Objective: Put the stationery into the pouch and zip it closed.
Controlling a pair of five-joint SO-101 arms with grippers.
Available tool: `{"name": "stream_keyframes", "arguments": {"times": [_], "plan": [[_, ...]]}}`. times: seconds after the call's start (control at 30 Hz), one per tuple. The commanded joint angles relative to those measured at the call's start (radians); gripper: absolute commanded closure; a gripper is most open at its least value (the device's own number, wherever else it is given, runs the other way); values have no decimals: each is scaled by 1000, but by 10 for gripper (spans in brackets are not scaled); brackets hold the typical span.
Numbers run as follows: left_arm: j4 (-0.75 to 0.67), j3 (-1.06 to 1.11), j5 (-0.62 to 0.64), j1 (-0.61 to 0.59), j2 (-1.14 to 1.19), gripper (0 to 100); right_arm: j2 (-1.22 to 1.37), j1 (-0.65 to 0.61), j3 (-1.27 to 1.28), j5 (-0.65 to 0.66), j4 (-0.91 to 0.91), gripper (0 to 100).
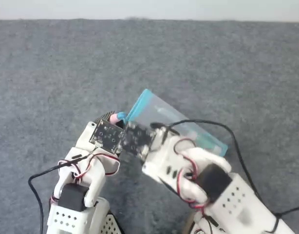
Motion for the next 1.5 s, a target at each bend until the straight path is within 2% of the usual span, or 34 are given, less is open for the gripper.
{"name": "stream_keyframes", "arguments": {"times": [0.0, 0.2, 0.37, 0.8, 1.0, 1.07, 1.17, 1.27, 1.37, 1.47], "plan": [[6, -18, -2, 0, -14, 988, -111, -56, 84, 51, 42, 775], [6, -18, -2, 0, -11, 988, -182, -71, 348, 63, -99, 772], [6, -18, -2, 0, -9, 988, -170, -44, 440, 23, -200, 772], [8, -16, 2, 0, -8, 988, -168, 438, 410, -49, -348, 775], [40, -16, -2, 0, -14, 988, -166, 601, 344, -71, -312, 775], [40, -15, -2, 0, -14, 988, -165, 621, 310, -71, -286, 775], [41, -13, -2, 0, -9, 988, -128, 605, 270, -66, -219, 775], [35, 4, -2, 0, -12, 988, -39, 521, 229, -63, -133, 775], [18, 19, -2, 0, -11, 988, -16, 332, 218, -18, -82, 775], [14, 19, -2, 0, -8, 988, -38, 139, 256, -5, -116, 772]]}}
